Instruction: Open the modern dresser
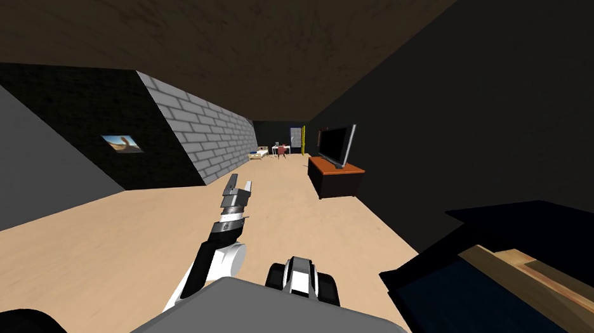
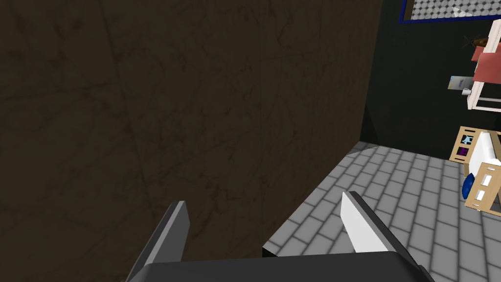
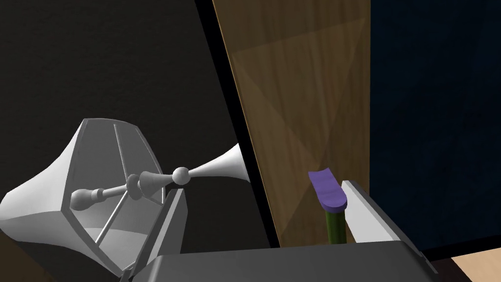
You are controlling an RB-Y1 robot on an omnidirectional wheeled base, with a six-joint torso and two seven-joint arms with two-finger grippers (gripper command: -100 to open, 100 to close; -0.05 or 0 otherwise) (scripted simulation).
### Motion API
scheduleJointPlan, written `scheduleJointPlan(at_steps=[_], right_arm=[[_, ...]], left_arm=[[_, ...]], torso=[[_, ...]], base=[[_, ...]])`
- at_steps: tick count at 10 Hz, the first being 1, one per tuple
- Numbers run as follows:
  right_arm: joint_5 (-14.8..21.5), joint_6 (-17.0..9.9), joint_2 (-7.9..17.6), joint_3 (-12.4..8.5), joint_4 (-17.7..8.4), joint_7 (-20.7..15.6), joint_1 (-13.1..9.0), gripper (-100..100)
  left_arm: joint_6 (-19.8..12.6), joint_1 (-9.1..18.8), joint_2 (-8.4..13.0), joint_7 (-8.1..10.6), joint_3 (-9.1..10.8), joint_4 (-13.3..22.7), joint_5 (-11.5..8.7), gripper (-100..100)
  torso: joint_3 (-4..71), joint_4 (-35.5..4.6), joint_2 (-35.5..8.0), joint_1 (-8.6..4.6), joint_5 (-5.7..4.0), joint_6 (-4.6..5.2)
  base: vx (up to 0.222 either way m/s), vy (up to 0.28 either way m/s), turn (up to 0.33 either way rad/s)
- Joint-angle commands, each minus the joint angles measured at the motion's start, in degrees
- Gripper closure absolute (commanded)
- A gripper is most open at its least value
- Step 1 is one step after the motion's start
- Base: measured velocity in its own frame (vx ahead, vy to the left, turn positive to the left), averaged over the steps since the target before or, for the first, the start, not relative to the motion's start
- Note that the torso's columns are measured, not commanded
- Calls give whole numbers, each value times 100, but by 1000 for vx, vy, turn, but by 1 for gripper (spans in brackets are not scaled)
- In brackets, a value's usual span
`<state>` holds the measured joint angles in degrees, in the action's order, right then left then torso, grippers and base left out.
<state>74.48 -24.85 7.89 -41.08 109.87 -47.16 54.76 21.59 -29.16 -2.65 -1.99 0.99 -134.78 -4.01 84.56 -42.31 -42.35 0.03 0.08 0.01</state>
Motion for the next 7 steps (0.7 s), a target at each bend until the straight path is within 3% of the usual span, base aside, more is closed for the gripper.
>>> scheduleJointPlan(at_steps=[1, 2, 7], right_arm=[[-133, 74, -2, -39, 104, -38, 119, -100], [-151, 89, -6, -43, 110, -52, 134, 0], [-154, 99, -21, -19, 83, -54, 134, 0]], left_arm=[[0, 0, 0, 0, 0, 0, 0, 0], [0, 1, 0, 0, 0, 0, 0, 0], [0, 1, 0, 0, 0, 0, 0, 0]], torso=[[10, 1, 3, 19, 22, 2], [6, 1, 1, 25, 17, -6], [5, 3, 7, 8, 2, 0]], base=[[29, 0, -22], [0, 0, 0], [0, 0, 0]])
